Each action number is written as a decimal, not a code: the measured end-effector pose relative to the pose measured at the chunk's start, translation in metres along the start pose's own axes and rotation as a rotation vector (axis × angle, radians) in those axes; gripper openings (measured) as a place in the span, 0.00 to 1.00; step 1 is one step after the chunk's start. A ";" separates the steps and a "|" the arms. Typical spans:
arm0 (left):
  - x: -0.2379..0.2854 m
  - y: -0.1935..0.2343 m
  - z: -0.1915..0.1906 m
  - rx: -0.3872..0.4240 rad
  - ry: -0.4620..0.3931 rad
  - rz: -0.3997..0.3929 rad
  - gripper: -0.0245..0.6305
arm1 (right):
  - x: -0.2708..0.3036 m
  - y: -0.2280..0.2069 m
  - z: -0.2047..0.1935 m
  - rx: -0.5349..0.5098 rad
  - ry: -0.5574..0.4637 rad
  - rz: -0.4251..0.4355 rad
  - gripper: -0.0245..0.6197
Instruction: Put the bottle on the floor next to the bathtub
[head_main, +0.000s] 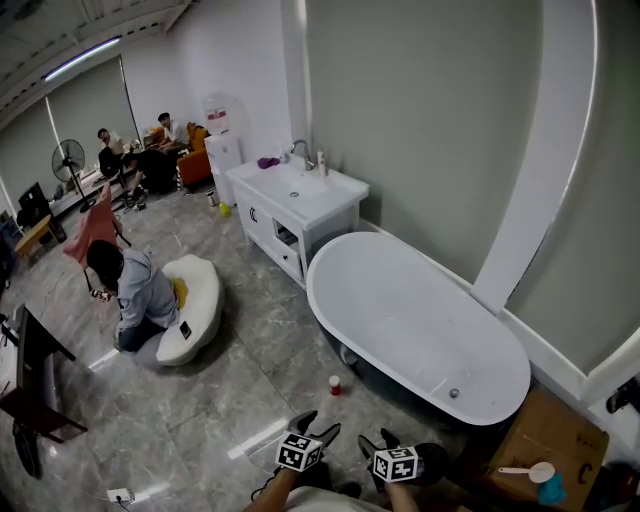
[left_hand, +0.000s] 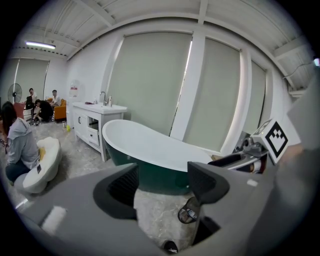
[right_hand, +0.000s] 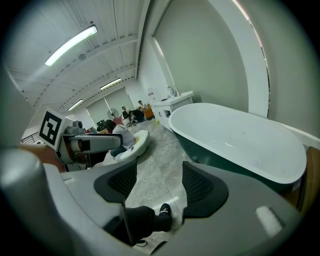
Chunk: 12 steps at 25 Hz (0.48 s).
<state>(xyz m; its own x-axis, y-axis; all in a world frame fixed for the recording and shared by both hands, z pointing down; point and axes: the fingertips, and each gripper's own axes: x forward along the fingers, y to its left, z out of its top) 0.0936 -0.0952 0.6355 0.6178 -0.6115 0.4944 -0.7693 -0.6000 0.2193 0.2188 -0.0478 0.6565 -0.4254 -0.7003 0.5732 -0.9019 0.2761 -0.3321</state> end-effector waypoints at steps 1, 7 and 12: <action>-0.002 0.000 -0.002 -0.001 0.001 0.002 0.59 | 0.000 0.001 0.000 -0.004 0.001 0.002 0.48; 0.001 0.008 -0.007 -0.029 0.014 0.015 0.57 | -0.005 -0.005 -0.004 0.015 0.019 0.000 0.48; -0.005 0.005 -0.013 -0.039 0.008 0.027 0.57 | -0.007 -0.014 -0.014 0.024 0.021 -0.022 0.48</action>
<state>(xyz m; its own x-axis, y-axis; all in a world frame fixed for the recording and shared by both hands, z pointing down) 0.0845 -0.0888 0.6456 0.5955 -0.6228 0.5074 -0.7916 -0.5626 0.2384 0.2328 -0.0376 0.6679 -0.4076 -0.6917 0.5962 -0.9090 0.2448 -0.3374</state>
